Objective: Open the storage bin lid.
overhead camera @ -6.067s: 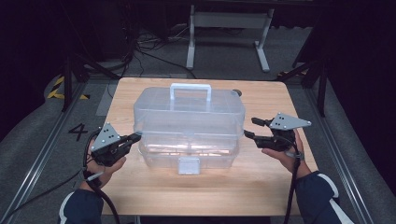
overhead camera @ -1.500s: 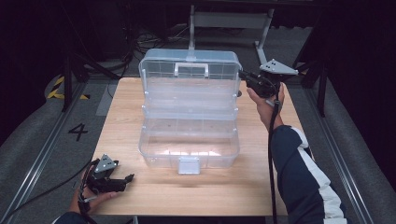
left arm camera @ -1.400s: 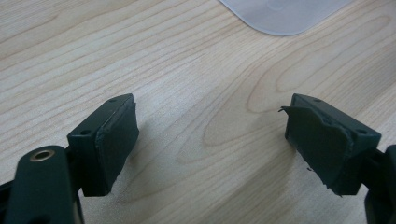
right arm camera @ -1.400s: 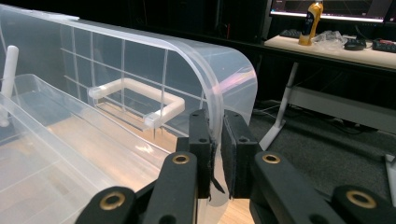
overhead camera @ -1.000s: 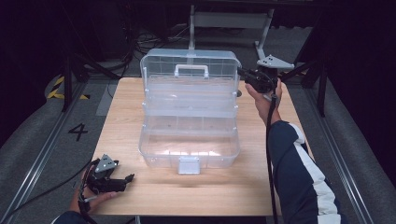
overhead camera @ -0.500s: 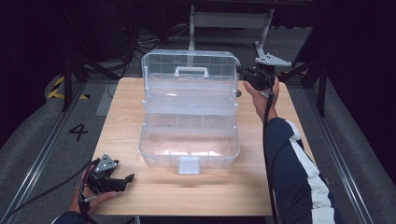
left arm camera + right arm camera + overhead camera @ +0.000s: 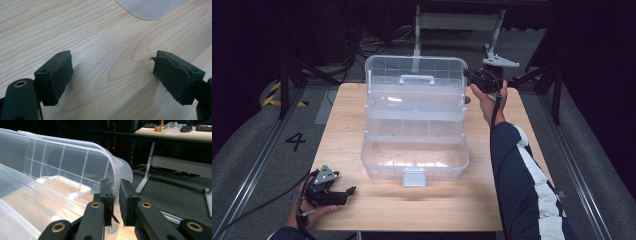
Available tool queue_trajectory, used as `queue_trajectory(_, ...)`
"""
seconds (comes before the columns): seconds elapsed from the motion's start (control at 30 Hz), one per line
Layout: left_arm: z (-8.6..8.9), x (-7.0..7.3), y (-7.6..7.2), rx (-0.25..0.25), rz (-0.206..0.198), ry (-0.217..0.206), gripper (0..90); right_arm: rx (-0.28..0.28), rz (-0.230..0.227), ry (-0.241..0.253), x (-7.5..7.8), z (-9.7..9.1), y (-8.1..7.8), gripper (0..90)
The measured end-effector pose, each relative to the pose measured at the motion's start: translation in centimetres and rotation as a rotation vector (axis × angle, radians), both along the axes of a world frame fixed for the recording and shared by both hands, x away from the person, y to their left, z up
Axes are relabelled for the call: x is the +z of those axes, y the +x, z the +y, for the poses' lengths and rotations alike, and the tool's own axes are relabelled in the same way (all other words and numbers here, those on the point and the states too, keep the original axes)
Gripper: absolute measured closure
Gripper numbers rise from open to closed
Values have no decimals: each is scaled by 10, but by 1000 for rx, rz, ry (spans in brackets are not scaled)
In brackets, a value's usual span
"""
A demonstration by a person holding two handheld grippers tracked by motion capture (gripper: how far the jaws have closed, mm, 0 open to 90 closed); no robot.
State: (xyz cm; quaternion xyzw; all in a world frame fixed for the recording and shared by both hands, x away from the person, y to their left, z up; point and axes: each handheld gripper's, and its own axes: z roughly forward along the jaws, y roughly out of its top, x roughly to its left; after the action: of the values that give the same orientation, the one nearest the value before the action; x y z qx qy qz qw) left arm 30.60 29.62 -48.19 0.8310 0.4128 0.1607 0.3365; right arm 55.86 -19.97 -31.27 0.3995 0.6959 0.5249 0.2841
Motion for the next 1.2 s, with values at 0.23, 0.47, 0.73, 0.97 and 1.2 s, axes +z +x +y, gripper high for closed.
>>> queue_trajectory(0.23,0,0,0,-3,3,0,165,-7,16,-9,-2,1,8,818)
queue_trajectory(0.47,0,0,0,-5,7,-9,164,-21,23,-23,-5,4,15,815)
queue_trajectory(0.73,0,0,1,-7,7,-8,164,-36,35,-22,-10,6,23,813)
queue_trajectory(0.97,0,0,1,-8,8,-8,164,-52,36,-27,-14,8,27,811)
queue_trajectory(1.2,0,0,1,-11,12,-5,163,-58,37,-31,-16,9,30,809)
